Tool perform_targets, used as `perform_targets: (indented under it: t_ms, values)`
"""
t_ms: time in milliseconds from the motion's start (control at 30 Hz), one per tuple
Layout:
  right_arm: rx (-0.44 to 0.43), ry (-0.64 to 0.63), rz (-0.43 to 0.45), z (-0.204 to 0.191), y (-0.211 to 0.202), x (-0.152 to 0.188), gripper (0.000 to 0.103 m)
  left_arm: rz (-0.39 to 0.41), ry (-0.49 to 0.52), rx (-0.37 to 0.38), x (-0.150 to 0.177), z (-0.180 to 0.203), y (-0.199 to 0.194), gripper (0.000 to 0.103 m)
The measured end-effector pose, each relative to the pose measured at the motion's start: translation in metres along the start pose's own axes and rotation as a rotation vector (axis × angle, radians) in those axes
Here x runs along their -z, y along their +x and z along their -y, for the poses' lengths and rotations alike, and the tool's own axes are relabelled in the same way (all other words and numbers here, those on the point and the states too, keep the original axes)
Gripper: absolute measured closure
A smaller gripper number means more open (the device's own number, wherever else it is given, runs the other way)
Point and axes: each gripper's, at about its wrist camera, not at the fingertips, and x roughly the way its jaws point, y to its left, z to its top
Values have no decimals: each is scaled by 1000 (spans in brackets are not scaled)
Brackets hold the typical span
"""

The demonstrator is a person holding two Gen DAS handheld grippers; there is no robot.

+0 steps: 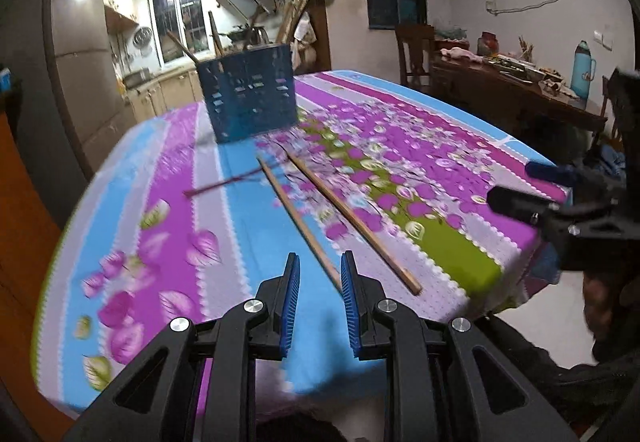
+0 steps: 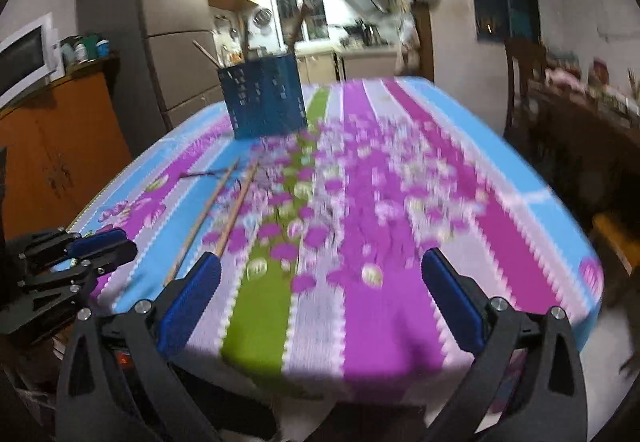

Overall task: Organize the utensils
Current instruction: 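Move both open grippers back over the last chopsticks on the tablecloth, then close the left gripper on a chopstick while the right gripper grasps the other chopstick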

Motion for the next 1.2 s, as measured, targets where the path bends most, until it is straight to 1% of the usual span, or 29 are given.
perform_targets:
  t_ms: [100,167,200,233,267,300,367,433,467,533,600,667,833,867,967,1000,1033,1067,1200]
  values:
    - [-20,11,-26,-1,3,8,8,-36,-62,64,5,-1,14,80]
    - [-26,-18,-23,-4,2,13,21,-39,-85,95,7,-3,19,80]
    - [-25,-35,-24,-7,3,14,24,-36,-93,110,9,-3,20,80]
    - [-28,-51,-25,-11,4,15,30,-36,-98,115,10,-3,21,80]
    - [-34,-61,-28,-12,4,16,37,-37,-102,108,11,-3,23,80]
    - [-41,-69,-30,-14,4,16,40,-40,-105,101,13,-3,27,80]
    - [-46,-85,-27,-18,4,17,50,-45,-111,80,16,-3,33,81]
    - [-49,-109,-21,-24,5,18,57,-37,-99,58,16,0,33,82]
    - [-51,-120,-17,-27,6,19,61,-32,-100,41,17,0,32,89]
    - [-62,-159,-6,-37,7,21,67,-21,-114,22,19,-3,31,93]
    - [-84,-206,5,-49,8,25,71,-15,-140,6,21,-9,30,94]
    - [-110,-232,3,-58,10,28,72,-14,-150,6,21,-13,30,94]
    - [-143,-252,-4,-70,15,30,72,3,-112,-23,23,-8,28,94]
    - [-144,-253,-9,-71,17,30,73,7,-112,-24,24,-8,27,94]
    - [-133,-270,-43,-76,26,35,81,15,-118,-21,25,-9,27,94]
    - [-123,-275,-54,-77,29,37,83,17,-116,-22,25,-8,27,94]
    - [-114,-277,-40,-78,29,38,89,18,-114,-24,25,-8,27,94]
    - [-108,-275,-37,-78,29,38,97,19,-107,-30,25,-7,27,94]
    - [-113,-242,-27,-75,29,39,97,27,-92,-50,25,-3,27,94]
